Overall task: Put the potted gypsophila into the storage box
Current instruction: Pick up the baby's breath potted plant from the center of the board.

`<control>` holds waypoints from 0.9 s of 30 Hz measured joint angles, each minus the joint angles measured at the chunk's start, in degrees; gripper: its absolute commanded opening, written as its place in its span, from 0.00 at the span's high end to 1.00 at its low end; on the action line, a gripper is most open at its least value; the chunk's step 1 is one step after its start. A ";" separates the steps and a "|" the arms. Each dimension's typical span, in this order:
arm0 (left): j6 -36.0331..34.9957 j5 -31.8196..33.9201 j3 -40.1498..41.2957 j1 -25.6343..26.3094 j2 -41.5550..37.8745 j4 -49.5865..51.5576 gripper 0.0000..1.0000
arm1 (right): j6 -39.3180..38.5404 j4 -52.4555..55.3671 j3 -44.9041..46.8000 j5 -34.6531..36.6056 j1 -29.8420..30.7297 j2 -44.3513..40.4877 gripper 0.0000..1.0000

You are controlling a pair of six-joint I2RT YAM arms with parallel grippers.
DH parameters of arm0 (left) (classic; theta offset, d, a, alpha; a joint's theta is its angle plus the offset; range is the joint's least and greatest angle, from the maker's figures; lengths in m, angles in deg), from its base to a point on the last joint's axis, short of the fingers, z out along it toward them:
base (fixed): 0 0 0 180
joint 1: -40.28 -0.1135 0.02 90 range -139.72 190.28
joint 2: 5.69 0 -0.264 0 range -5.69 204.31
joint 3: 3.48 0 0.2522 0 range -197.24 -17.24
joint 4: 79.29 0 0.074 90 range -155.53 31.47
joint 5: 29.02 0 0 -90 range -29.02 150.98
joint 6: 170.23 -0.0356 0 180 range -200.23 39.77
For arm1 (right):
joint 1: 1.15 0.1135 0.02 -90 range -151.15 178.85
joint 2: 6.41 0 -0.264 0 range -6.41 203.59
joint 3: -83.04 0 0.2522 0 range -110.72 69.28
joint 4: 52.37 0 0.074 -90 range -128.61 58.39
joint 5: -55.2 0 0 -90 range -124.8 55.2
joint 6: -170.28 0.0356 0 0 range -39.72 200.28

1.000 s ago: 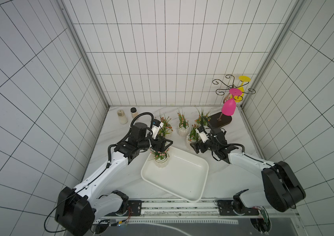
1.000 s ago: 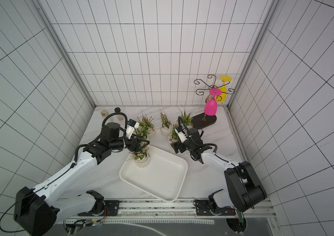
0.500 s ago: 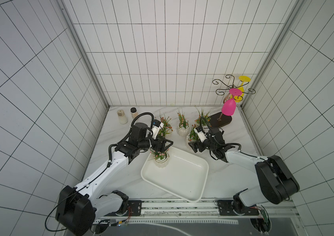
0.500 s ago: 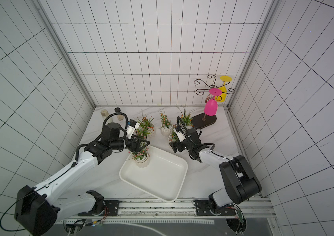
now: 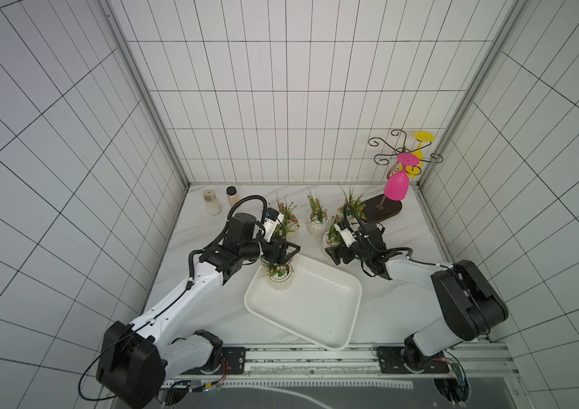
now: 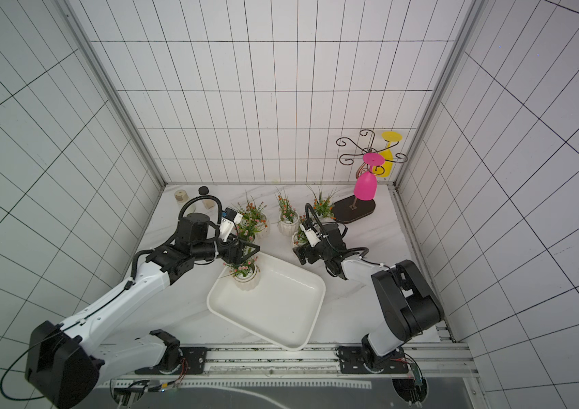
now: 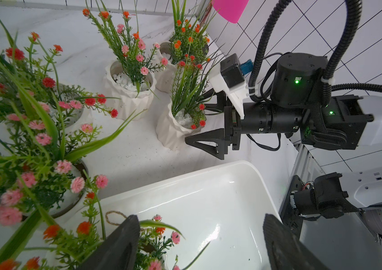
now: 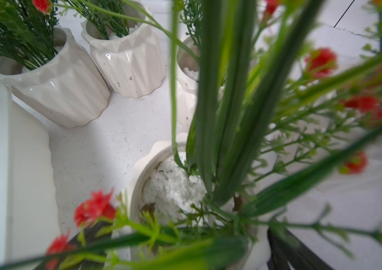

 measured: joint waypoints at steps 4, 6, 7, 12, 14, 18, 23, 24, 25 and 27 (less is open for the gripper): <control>0.02 -0.02 0.00 0.02 0.00 0.00 0.18 | 0.22 -1.57 -0.50 0.26 0.48 0.48 0.02; 0.02 -0.02 0.00 0.00 0.00 0.00 0.17 | 0.50 -2.51 -0.50 0.52 0.72 0.48 0.01; 0.02 -0.02 0.00 0.00 0.00 0.00 0.18 | 0.66 -3.08 -0.50 0.68 0.90 0.48 0.01; 0.02 -0.02 0.00 0.00 0.00 -0.02 0.17 | 1.44 -5.81 -0.50 2.08 1.84 1.01 0.01; 0.02 -0.02 0.00 0.02 0.00 0.00 0.17 | 1.62 -6.58 -0.50 2.40 2.14 1.55 0.01; 0.02 -0.02 0.00 0.02 0.00 0.00 0.17 | 1.77 -7.43 -0.50 3.28 2.29 2.62 0.01; 0.02 -0.02 0.00 0.00 0.00 0.00 0.17 | 1.75 -7.65 -1.09 4.09 2.29 3.82 0.01; 0.02 -0.04 0.00 0.00 0.00 0.00 0.17 | 1.75 -7.74 -1.31 4.31 2.29 3.96 0.02; 0.02 -0.02 0.00 0.00 0.00 0.00 0.18 | 1.75 -7.98 -1.46 4.39 2.29 4.02 0.03; 0.02 -0.02 0.00 0.02 0.00 -0.02 0.17 | 1.75 -8.46 -1.46 4.46 2.29 4.02 0.06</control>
